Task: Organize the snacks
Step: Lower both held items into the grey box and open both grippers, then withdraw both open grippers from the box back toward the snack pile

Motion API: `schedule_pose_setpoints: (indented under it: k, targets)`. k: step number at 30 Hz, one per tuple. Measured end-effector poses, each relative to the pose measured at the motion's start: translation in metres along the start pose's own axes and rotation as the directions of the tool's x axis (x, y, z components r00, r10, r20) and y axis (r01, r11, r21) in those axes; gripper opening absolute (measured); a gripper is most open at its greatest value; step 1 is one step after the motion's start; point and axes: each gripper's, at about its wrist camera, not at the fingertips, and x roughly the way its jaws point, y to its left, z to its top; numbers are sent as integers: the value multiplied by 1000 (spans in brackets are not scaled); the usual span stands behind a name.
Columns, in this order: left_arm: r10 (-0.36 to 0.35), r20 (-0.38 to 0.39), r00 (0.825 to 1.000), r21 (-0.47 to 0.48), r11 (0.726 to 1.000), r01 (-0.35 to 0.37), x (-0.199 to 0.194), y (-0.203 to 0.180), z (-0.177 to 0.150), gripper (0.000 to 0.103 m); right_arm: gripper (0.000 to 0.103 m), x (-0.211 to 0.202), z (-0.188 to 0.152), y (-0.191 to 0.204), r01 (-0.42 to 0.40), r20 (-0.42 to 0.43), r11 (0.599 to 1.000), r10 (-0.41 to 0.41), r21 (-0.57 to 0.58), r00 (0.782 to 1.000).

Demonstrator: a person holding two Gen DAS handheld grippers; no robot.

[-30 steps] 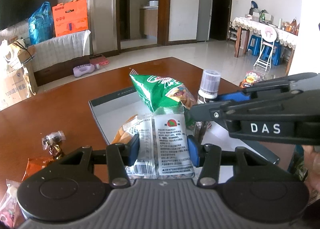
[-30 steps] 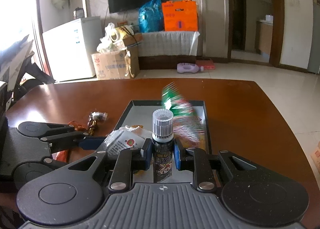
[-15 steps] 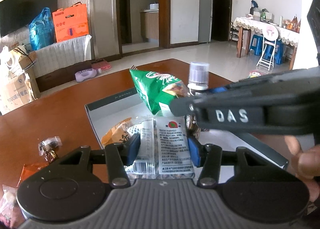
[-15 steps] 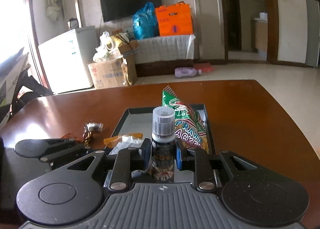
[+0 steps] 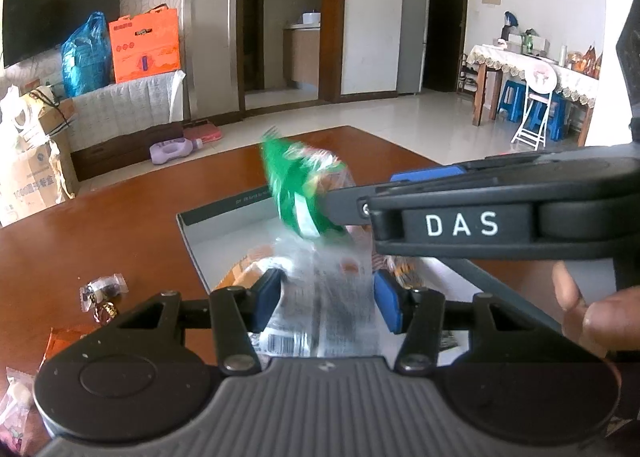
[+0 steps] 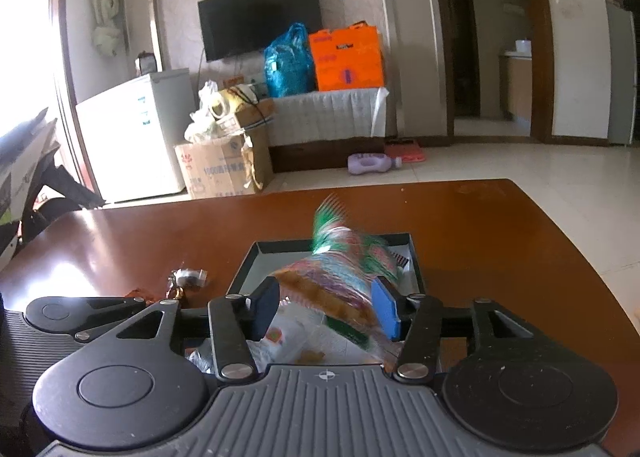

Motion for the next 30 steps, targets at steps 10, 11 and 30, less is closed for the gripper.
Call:
schedule_pose_setpoints:
  k: [10, 11, 30]
  targets:
    - [-12, 25, 1000, 22, 1000, 12, -2, -5, 0, 54, 55, -3, 4, -4, -3, 22, 1000, 2, 29, 1000]
    - [-7, 26, 1000, 19, 1000, 7, -3, -4, 0, 54, 55, -4, 3, -3, -2, 21, 1000, 2, 27, 1000]
    - [45, 19, 999, -16, 999, -45, -19, 22, -4, 54, 62, -4, 6, 7, -10, 22, 1000, 10, 11, 1000]
